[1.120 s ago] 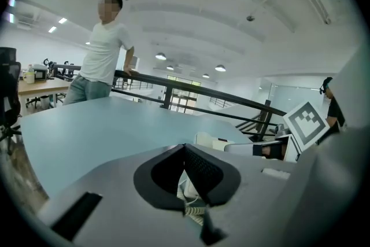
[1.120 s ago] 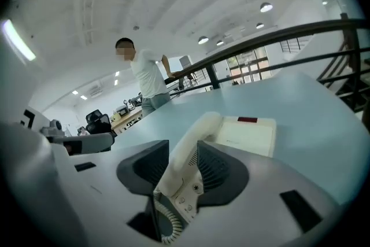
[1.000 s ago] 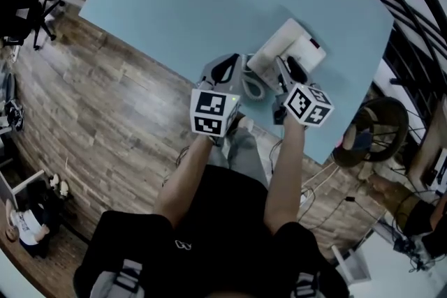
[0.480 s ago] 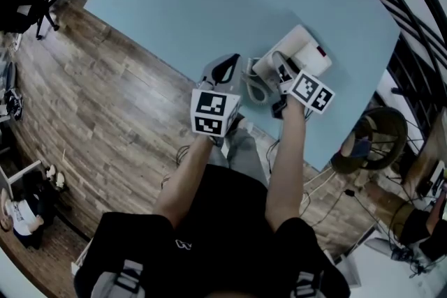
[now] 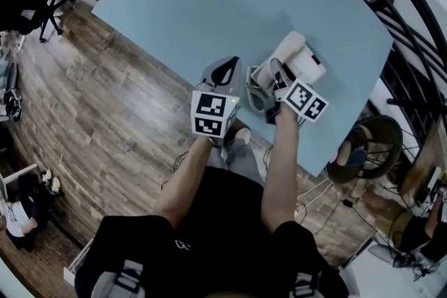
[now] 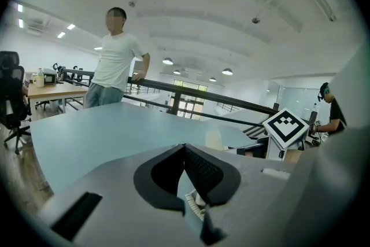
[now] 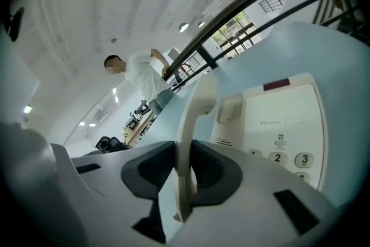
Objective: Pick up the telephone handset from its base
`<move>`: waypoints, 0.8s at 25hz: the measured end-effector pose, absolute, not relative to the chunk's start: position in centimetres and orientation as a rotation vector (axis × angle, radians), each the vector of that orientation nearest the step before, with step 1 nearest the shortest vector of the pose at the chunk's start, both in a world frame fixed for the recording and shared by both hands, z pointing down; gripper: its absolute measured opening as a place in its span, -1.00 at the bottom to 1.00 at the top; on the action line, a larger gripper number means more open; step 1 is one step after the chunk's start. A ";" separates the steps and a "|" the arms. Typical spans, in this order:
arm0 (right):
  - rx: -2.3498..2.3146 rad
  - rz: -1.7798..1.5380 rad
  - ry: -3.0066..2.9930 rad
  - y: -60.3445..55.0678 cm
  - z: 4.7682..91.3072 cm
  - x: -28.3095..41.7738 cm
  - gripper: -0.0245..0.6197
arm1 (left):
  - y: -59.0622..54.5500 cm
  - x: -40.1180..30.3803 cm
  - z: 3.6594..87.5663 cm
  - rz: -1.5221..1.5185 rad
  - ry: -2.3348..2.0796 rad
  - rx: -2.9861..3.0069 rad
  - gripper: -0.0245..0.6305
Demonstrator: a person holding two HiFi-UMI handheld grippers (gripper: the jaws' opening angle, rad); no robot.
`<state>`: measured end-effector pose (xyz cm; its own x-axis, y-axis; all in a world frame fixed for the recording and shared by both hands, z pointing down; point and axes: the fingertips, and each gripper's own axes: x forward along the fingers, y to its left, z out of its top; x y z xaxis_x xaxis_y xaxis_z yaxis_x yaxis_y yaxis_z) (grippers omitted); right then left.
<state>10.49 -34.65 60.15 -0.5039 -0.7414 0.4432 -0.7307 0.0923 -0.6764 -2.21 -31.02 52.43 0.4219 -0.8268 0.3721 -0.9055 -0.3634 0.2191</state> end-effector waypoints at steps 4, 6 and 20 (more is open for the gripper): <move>-1.568 -1.262 2.410 -34.2 56.8 9.8 -0.68 | -30.8 -2.1 50.6 0.250 -1.489 2.329 -0.93; -1.574 -1.170 2.444 -33.9 54.6 10.0 -0.68 | -30.8 -1.7 49.4 0.233 -1.493 2.353 -0.93; -1.668 -0.484 2.606 -28.8 41.4 13.8 -0.68 | -30.2 -0.9 40.9 0.075 -1.572 2.491 -0.93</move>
